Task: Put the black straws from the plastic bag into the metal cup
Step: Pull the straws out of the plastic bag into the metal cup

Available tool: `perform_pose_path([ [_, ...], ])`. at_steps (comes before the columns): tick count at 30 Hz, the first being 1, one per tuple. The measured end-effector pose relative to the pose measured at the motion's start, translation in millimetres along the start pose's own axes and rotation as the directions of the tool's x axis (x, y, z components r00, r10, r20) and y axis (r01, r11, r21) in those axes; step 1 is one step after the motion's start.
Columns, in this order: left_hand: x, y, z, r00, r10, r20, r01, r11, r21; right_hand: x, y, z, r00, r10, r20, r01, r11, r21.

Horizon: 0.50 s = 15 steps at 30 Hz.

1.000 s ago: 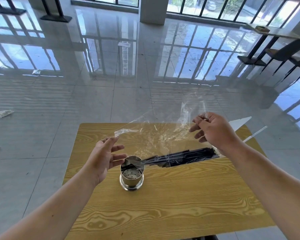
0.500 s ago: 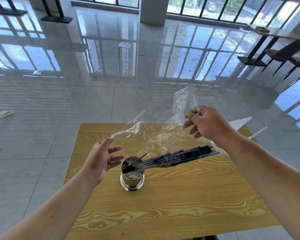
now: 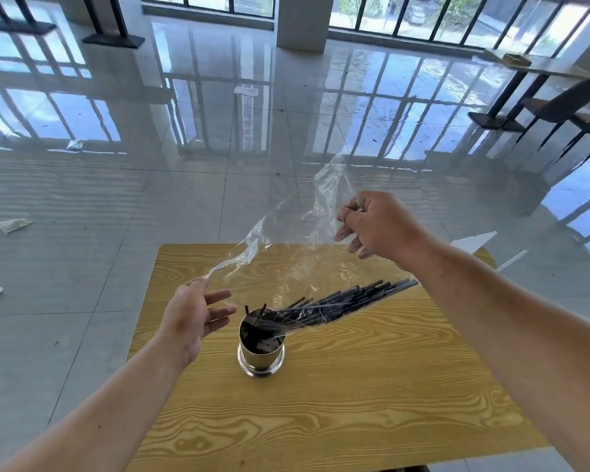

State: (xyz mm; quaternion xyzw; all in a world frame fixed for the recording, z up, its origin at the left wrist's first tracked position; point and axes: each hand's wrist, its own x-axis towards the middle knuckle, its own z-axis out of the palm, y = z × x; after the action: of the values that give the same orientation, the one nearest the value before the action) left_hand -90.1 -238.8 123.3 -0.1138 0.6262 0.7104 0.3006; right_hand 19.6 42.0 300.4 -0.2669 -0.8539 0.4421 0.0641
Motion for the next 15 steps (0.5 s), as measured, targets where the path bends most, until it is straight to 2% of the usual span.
perform_pose_path([
  [15, 3.0, -8.1, -13.8, 0.996, -0.059, -0.066, 0.056, 0.997, -0.051, 12.8, -25.2, 19.1, 0.998, -0.019, 0.056, 0.025, 0.993, -0.116],
])
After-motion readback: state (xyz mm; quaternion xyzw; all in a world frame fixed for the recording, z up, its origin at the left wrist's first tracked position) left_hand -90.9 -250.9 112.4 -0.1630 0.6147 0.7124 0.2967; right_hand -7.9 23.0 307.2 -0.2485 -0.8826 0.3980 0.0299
